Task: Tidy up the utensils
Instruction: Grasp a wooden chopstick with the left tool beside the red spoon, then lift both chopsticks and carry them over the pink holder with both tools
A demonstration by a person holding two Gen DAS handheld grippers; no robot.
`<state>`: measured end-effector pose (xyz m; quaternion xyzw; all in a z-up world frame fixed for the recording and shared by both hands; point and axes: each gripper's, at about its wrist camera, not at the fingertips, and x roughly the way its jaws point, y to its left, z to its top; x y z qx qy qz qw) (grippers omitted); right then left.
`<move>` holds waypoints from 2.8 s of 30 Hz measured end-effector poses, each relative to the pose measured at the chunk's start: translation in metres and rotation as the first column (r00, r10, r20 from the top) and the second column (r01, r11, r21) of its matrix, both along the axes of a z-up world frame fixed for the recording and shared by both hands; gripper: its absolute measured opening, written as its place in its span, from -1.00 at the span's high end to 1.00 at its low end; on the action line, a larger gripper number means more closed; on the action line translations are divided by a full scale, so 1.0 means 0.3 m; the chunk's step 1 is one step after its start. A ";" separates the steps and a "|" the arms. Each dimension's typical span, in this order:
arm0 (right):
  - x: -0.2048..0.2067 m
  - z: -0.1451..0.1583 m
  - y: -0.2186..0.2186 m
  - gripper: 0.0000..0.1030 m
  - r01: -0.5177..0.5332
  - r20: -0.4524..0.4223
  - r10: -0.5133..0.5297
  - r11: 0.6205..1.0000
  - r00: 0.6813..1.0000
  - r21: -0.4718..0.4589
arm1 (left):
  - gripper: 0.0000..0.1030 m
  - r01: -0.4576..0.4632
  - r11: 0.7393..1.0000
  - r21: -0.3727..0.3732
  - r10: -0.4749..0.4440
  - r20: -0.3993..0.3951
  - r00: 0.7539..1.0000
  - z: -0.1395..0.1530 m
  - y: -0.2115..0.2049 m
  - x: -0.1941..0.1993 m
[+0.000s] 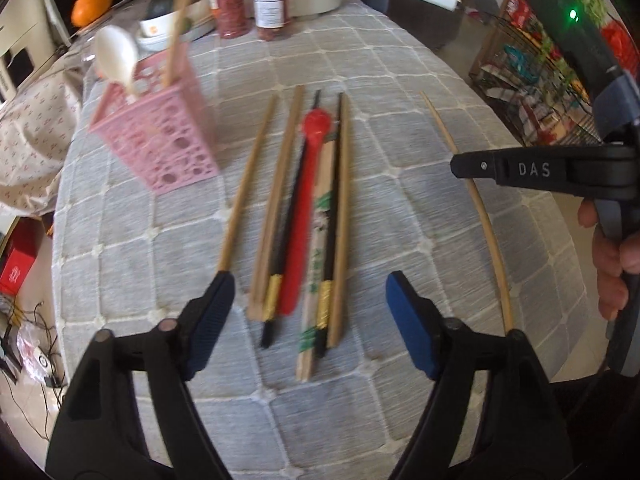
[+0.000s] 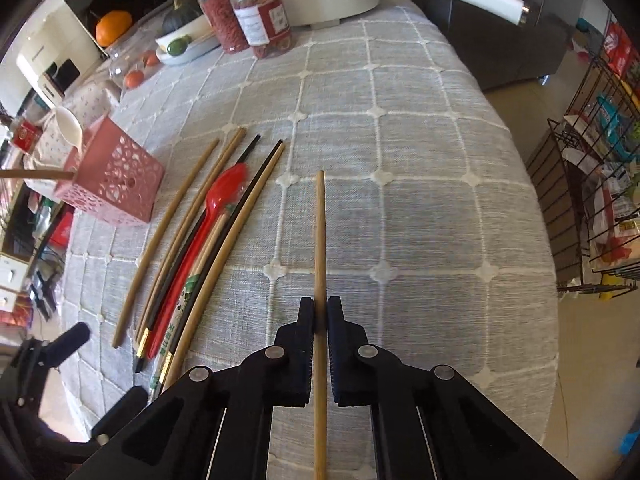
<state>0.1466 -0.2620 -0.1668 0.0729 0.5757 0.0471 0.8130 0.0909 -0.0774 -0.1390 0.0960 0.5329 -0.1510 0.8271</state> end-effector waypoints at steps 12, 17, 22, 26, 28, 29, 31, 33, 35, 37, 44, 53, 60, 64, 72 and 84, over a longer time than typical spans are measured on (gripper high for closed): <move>-0.011 0.068 -0.079 0.87 -0.004 0.021 0.003 0.998 1.000 0.067 | 0.72 0.004 1.000 0.001 -0.004 -0.080 0.997 -0.072 -0.176 0.183; -0.017 0.078 -0.111 0.87 0.003 0.026 -0.005 0.996 1.000 0.091 | 0.81 -0.028 0.999 -0.016 0.026 -0.101 0.995 -0.082 -0.191 0.262; -0.018 0.087 -0.146 0.87 0.020 0.032 -0.023 0.994 0.999 0.111 | 0.83 -0.058 0.998 -0.003 0.057 -0.119 0.991 -0.100 -0.211 0.317; -0.021 0.083 -0.172 0.87 0.032 0.029 -0.036 0.993 0.999 0.117 | 0.83 -0.061 0.998 0.030 0.064 -0.098 0.993 -0.095 -0.228 0.329; -0.021 0.078 -0.182 0.87 0.037 0.024 -0.040 0.992 0.999 0.119 | 0.83 -0.055 0.997 0.049 0.059 -0.086 0.995 -0.094 -0.237 0.335; -0.021 0.075 -0.187 0.87 0.040 0.022 -0.043 0.992 0.999 0.120 | 0.83 -0.050 0.997 0.060 0.055 -0.081 0.995 -0.094 -0.242 0.335; -0.021 0.071 -0.196 0.87 0.045 0.018 -0.048 0.991 0.999 0.123 | 0.83 -0.049 0.996 0.075 0.055 -0.078 0.995 -0.096 -0.245 0.339; -0.021 0.068 -0.200 0.87 0.048 0.015 -0.050 0.991 0.999 0.126 | 0.83 -0.059 0.994 0.087 0.066 -0.083 0.994 -0.104 -0.239 0.349; -0.021 0.067 -0.200 0.87 0.048 0.014 -0.050 0.991 0.999 0.127 | 0.83 -0.067 0.994 0.084 0.074 -0.083 0.994 -0.105 -0.230 0.362; -0.021 0.067 -0.197 0.87 0.045 0.014 -0.047 0.991 0.999 0.126 | 0.83 -0.070 0.995 0.074 0.076 -0.094 0.993 -0.105 -0.225 0.371; -0.013 0.063 -0.191 0.87 0.044 0.009 -0.046 0.991 0.999 0.125 | 0.83 -0.043 0.996 0.081 0.052 -0.113 0.992 -0.113 -0.268 0.384; -0.007 0.047 -0.209 0.87 0.063 -0.007 -0.063 0.990 0.998 0.130 | 0.85 -0.004 0.993 0.118 0.018 -0.116 0.993 -0.132 -0.300 0.394; -0.034 0.085 -0.229 0.87 0.092 0.023 -0.096 0.986 0.995 0.139 | 0.86 0.043 0.990 0.135 -0.038 -0.041 0.998 -0.108 -0.346 0.307; -0.064 0.117 -0.255 0.87 0.117 0.047 -0.125 0.983 0.991 0.142 | 0.86 0.089 0.989 0.114 -0.093 0.031 0.995 -0.042 -0.345 0.215; -0.136 0.214 -0.238 0.87 0.115 0.131 -0.130 0.987 0.983 0.112 | 0.86 0.186 0.980 0.072 -0.195 0.141 0.971 0.105 -0.287 -0.003; -0.218 0.382 -0.091 0.87 0.044 0.311 -0.039 0.999 0.950 -0.011 | 0.86 0.192 0.980 -0.061 -0.161 0.333 0.929 0.337 -0.071 -0.219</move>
